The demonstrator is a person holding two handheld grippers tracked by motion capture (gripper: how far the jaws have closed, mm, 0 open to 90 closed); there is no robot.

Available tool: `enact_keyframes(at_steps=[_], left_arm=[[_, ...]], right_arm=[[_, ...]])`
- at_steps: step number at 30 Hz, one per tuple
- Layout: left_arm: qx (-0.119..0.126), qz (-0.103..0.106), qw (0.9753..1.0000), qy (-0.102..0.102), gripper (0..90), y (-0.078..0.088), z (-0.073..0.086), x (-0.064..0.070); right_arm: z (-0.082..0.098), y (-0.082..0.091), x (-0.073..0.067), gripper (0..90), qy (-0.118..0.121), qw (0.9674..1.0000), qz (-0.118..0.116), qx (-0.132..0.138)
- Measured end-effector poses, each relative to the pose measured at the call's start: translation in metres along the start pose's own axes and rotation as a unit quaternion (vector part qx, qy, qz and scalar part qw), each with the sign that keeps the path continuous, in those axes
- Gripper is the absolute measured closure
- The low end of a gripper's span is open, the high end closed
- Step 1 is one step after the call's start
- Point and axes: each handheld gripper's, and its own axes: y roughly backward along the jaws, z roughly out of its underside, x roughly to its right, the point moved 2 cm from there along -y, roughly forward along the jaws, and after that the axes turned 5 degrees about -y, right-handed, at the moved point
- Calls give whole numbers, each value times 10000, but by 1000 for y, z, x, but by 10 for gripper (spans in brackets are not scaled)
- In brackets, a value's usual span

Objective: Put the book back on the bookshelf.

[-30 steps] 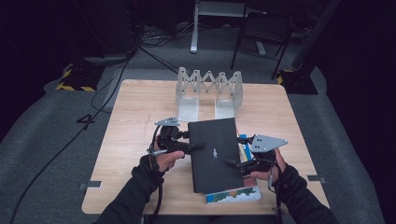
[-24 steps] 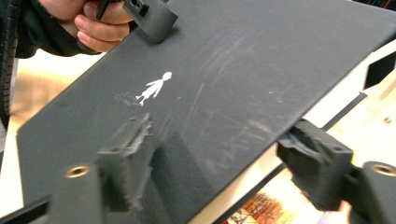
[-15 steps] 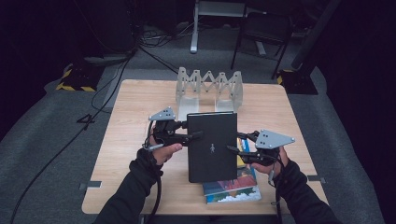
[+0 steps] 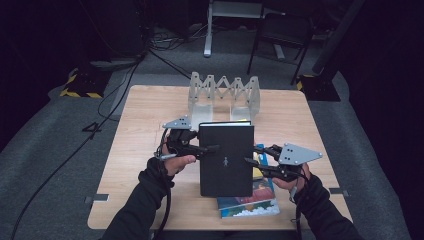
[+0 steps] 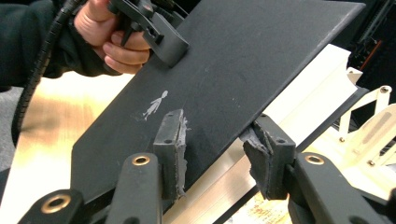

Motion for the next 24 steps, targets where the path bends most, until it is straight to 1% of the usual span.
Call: enact_keyframes(at_steps=[3,4,6,7,8,9,10,11,13,15,16,17,18,19,20,21,22,23,24], left_arm=[[109,173,9995,-225,290,7,0,5],[157,264,9990,-339,314,11,1,7],[254,391,9981,-398,352,16,3,9],[311,489,9972,-464,365,19,5,10],[325,542,9966,-527,378,22,5,11],[287,510,9965,-603,386,24,5,15],[287,510,9965,-603,378,24,5,15],[265,448,9967,-616,378,24,5,16],[212,227,9981,-529,342,21,6,19],[191,147,9984,-509,303,19,6,21],[202,163,9986,-452,295,18,7,21],[202,163,9986,-452,286,18,7,21],[164,167,9992,-314,274,17,7,19],[147,152,9994,-257,258,15,7,19],[90,107,9997,-189,235,13,8,17],[-21,73,9999,-119,205,10,10,16],[-21,73,9999,-119,188,10,10,16],[-94,32,9999,-121,188,8,11,14],[-128,61,9999,-43,171,5,13,13]], right_arm=[[0,2,-1,599,71,9999,-71,-17],[0,3,-2,600,91,9999,-77,-11],[-1,5,-5,603,155,9998,-92,-9],[-1,6,-7,605,218,9997,-103,10],[-2,7,-9,610,289,9995,-104,25],[-3,8,-11,615,331,9994,-110,35],[-3,8,-11,615,331,9994,-110,35],[-4,10,-15,622,431,9990,-114,65],[-3,12,-18,632,495,9986,-157,99],[-3,14,-22,636,607,9979,-173,111],[-4,14,-24,636,655,9976,-160,124],[-5,15,-27,637,713,9972,-155,131],[-6,16,-29,637,779,9968,-144,139],[-6,16,-31,637,838,9963,-143,157],[-7,16,-32,638,866,9960,-135,157],[-7,15,-34,638,896,9957,-156,165],[-7,15,-34,638,896,9957,-156,165],[-8,15,-35,638,906,9956,-161,194],[-9,15,-36,637,892,9956,-171,206]])
